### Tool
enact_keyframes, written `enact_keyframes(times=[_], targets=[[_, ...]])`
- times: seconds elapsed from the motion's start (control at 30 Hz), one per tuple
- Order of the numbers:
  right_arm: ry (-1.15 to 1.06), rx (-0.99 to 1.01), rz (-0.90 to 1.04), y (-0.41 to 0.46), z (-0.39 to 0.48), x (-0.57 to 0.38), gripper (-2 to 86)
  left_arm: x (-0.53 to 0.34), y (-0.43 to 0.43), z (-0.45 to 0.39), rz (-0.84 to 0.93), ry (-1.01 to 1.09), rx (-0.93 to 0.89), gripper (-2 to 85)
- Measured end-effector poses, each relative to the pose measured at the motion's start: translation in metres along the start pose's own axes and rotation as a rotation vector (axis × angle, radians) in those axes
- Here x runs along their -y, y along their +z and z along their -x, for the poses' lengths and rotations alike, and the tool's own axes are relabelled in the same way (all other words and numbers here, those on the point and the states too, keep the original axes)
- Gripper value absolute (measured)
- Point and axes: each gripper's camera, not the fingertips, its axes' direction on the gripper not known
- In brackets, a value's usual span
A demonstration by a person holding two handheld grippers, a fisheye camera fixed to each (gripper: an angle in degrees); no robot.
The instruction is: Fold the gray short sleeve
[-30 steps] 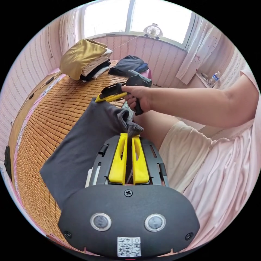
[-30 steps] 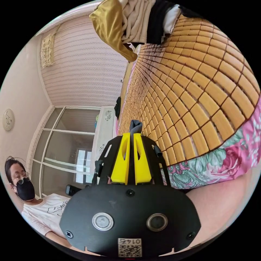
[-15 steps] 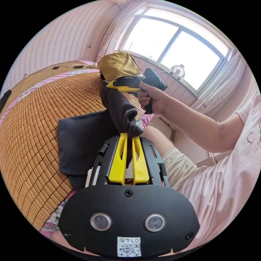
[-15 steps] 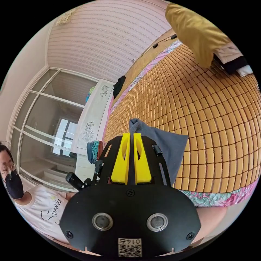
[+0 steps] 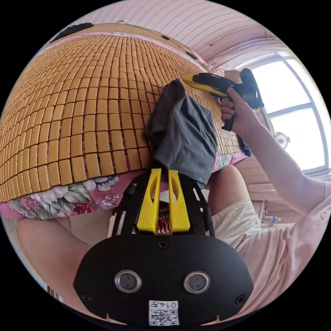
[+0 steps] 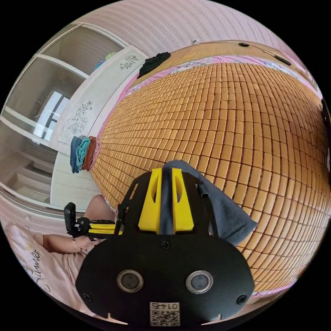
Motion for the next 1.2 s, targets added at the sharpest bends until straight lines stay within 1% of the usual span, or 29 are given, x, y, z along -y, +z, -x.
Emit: enact_keyframes(times=[0.07,0.1,0.2,0.27,0.33,0.4,0.43,0.5,0.53,0.6,0.67,0.73,0.8,0.87,1.0,1.07,1.2], targets=[[-0.087,-0.135,0.083,0.008,0.013,0.005,11.6,0.001,-0.003,0.006,0.03,-0.027,0.04,4.4],[-0.107,-0.16,0.11,0.011,0.016,0.006,12.8,0.0,-0.005,0.007,0.024,-0.032,0.041,4.5],[-0.203,-0.241,0.211,0.031,0.033,0.006,14.1,0.004,-0.019,0.004,-0.053,-0.037,0.013,6.2],[-0.244,-0.255,0.293,0.05,0.047,0.002,14.4,0.015,-0.023,-0.008,-0.114,-0.033,0.015,10.5],[-0.29,-0.275,0.281,0.053,0.061,-0.005,13.3,0.026,-0.017,-0.018,-0.133,-0.029,0.028,12.8],[-0.31,-0.275,0.3,0.056,0.074,-0.012,10.2,0.038,-0.003,-0.027,-0.094,-0.029,0.015,12.7],[-0.326,-0.287,0.294,0.058,0.083,-0.017,8.9,0.045,0.008,-0.032,-0.046,-0.021,-0.037,11.3],[-0.34,-0.319,0.283,0.058,0.093,-0.025,7.3,0.047,0.014,-0.045,-0.061,0.001,0.004,7.1],[-0.339,-0.322,0.265,0.055,0.097,-0.031,6.5,0.049,0.019,-0.052,-0.051,0.021,0.039,4.8],[-0.316,-0.285,0.202,0.042,0.1,-0.044,5.7,0.05,0.02,-0.058,-0.055,0.034,0.024,3.1],[-0.269,-0.196,0.064,0.008,0.101,-0.069,5.3,0.047,0.015,-0.066,-0.067,0.044,0.011,1.2],[-0.24,-0.169,-0.025,-0.022,0.104,-0.095,5.1,0.041,0.003,-0.081,-0.094,0.1,0.028,0.2],[-0.231,-0.184,-0.121,-0.053,0.111,-0.128,5.1,0.034,-0.014,-0.102,-0.133,0.173,0.044,-0.2],[-0.222,-0.188,-0.251,-0.095,0.119,-0.176,5.0,0.025,-0.04,-0.14,-0.189,0.292,0.057,-0.5],[-0.14,-0.223,-0.41,-0.15,0.118,-0.249,4.8,0.019,-0.066,-0.213,-0.241,0.497,0.072,-0.7],[-0.068,-0.258,-0.491,-0.181,0.113,-0.293,4.8,0.024,-0.072,-0.268,-0.248,0.629,0.029,-0.7],[0.017,-0.37,-0.583,-0.227,0.105,-0.349,4.8,0.048,-0.064,-0.351,-0.224,0.759,-0.086,-0.7]])
